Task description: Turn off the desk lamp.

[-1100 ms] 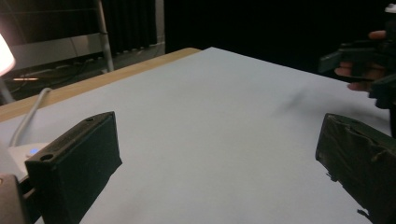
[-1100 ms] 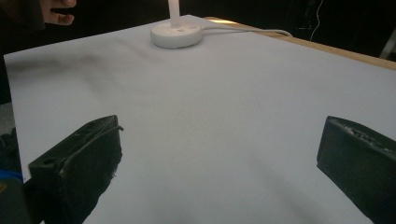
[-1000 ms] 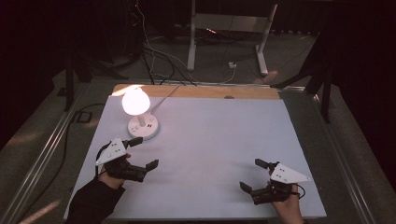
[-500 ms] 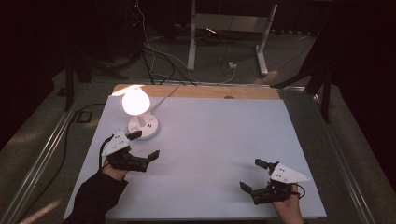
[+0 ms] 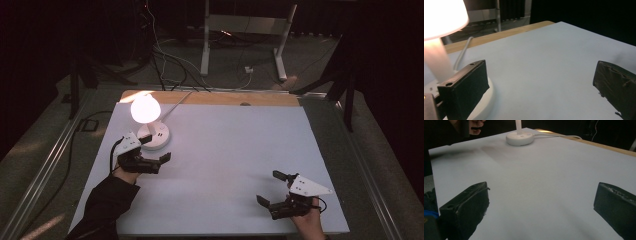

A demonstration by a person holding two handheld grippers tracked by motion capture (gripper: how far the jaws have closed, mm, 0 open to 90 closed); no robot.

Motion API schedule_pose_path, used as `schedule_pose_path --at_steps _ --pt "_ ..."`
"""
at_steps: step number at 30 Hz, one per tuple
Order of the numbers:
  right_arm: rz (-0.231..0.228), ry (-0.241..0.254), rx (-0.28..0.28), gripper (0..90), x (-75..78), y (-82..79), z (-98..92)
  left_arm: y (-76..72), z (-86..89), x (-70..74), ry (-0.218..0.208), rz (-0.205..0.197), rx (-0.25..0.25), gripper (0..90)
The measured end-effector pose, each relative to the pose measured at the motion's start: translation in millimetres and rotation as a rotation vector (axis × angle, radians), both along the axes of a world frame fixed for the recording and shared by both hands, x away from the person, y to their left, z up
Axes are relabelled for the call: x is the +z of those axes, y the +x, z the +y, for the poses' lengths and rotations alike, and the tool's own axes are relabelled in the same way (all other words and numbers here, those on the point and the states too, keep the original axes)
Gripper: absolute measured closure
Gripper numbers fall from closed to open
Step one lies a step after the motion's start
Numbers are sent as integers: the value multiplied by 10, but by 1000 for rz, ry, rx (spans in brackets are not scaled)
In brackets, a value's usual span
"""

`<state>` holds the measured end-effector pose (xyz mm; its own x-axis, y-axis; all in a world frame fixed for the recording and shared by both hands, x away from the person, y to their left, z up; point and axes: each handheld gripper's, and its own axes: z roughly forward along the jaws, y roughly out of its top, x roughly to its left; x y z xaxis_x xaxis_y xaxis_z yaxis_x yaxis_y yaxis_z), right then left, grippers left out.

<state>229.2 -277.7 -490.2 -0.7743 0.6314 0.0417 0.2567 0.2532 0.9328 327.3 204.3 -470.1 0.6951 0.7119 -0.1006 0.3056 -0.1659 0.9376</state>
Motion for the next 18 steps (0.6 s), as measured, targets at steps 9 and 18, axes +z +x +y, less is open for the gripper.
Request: schedule_pose_path --at_steps 9,18 --pt "1 2 0 0 -2 5 -5 186 66 -82 -5 9 55 28" --pt "4 6 0 0 -1 7 -11 313 75 -108 -20 92 87 39"
